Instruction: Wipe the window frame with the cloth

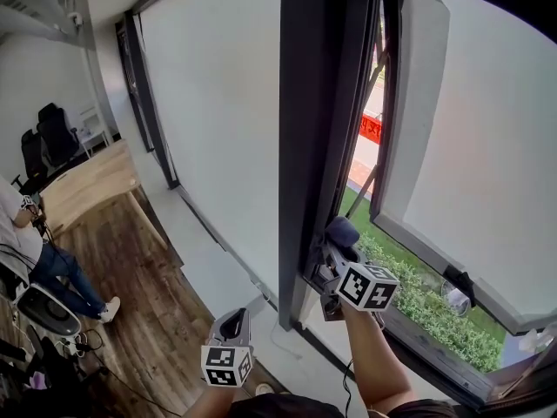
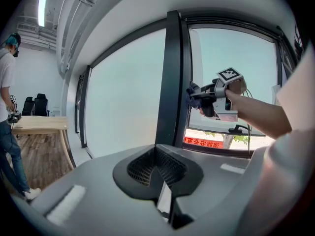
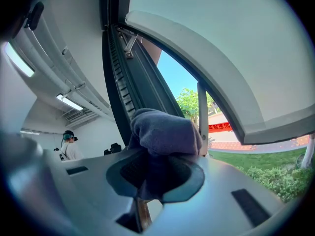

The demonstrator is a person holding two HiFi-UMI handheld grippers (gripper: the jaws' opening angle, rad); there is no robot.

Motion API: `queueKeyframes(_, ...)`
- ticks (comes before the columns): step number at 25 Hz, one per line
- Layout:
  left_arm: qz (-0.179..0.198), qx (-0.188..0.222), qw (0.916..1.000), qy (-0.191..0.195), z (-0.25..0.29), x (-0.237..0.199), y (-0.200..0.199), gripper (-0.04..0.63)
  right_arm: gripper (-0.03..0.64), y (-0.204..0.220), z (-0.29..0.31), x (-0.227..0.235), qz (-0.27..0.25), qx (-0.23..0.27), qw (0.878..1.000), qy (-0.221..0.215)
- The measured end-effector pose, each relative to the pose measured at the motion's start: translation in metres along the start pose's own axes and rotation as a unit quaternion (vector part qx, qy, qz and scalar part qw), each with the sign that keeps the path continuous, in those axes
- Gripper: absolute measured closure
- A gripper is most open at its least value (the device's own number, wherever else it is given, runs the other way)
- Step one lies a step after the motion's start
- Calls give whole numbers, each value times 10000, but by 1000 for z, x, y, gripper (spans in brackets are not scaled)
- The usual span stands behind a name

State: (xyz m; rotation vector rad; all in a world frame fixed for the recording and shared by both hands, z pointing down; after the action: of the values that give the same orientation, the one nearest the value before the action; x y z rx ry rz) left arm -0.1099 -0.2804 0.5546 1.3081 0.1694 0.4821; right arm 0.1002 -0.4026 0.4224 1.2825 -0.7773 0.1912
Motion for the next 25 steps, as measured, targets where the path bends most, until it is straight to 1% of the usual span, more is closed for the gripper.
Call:
queueKeyframes(4, 5, -13, 10000, 27, 2, 1, 1, 589, 548, 9, 2, 7, -49, -157, 9997, 153)
queueKeyframes(8, 7, -17, 10000, 74, 4, 4, 1, 589, 548, 11, 1, 8, -53, -177, 9997, 145)
queueKeyframes(17, 17, -13, 10000, 27, 4, 0, 1, 589, 548, 11, 2, 5, -320, -249, 9990, 179)
queueKeyframes(22, 50, -12, 10000, 28, 5, 1, -2, 589, 548, 26, 5, 18, -275, -574, 9978, 201)
queueKeyframes(25, 69, -23, 10000, 31, 5, 2, -3, 589, 548, 28, 6, 21, -314, -630, 9973, 230)
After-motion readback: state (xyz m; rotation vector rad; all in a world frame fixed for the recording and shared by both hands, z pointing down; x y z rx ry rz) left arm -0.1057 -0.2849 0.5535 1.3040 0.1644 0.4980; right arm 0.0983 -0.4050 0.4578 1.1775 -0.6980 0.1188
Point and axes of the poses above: the fingertips, and each gripper's own axes: z forward along the fingers, x to its right, y out of its underside, the point moved 1 cm from there along -z, backward along the fingers, and after that the axes turned 15 degrees about z, right-handed, at the moved point
